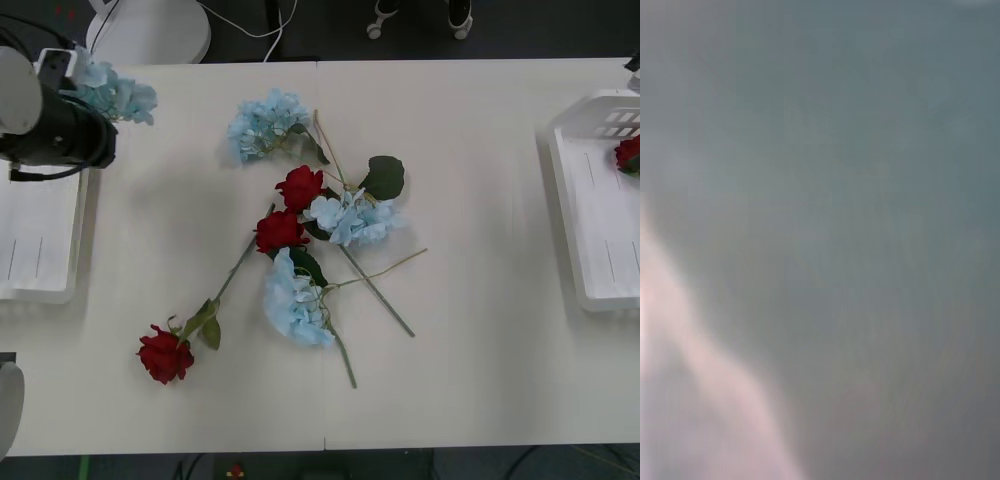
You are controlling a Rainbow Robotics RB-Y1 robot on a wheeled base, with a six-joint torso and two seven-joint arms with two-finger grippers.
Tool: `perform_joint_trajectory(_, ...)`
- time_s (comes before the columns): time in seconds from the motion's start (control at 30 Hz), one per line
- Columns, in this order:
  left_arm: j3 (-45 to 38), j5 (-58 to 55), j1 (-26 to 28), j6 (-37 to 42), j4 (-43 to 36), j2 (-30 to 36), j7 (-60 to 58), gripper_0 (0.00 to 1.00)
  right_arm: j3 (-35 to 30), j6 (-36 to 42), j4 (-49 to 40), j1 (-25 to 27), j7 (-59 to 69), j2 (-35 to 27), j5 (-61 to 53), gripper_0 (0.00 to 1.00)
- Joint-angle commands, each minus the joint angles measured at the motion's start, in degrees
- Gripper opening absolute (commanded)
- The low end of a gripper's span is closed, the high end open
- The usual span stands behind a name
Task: Put the red flowers into the right box and the blue flowers into the left box
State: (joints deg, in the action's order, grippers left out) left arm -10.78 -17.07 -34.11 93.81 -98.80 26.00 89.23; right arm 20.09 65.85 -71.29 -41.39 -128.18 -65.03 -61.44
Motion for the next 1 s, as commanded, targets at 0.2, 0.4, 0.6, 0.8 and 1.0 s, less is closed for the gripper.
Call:
perform_joint_trajectory(0.2,-16.2,0.6,-6.5,0.1,8.3,6.9,5.3,0.0,0.7,6.2,-25.7,4.7,-15.6,-2.9,-5.8,0.9)
perform_joint_trajectory(0.4,-19.0,5.2,-11.8,-7.4,23.2,9.5,6.1,0.0,2.9,8.7,-42.1,8.6,-21.2,-2.6,-1.9,0.9)
perform_joint_trajectory(0.6,-19.0,10.4,-14.8,-15.6,35.8,11.0,6.0,0.0,11.4,9.1,-49.6,8.3,-21.1,-1.0,4.6,0.9)
perform_joint_trajectory(0.8,-19.0,10.7,-12.7,-22.3,43.3,12.8,6.0,0.0,21.6,9.5,-50.3,4.9,-21.3,2.6,12.0,0.9)
perform_joint_trajectory(1.0,-19.0,10.5,-9.2,-30.8,47.9,12.8,5.5,0.0,29.0,9.6,-48.9,0.7,-21.1,7.1,15.5,0.9)
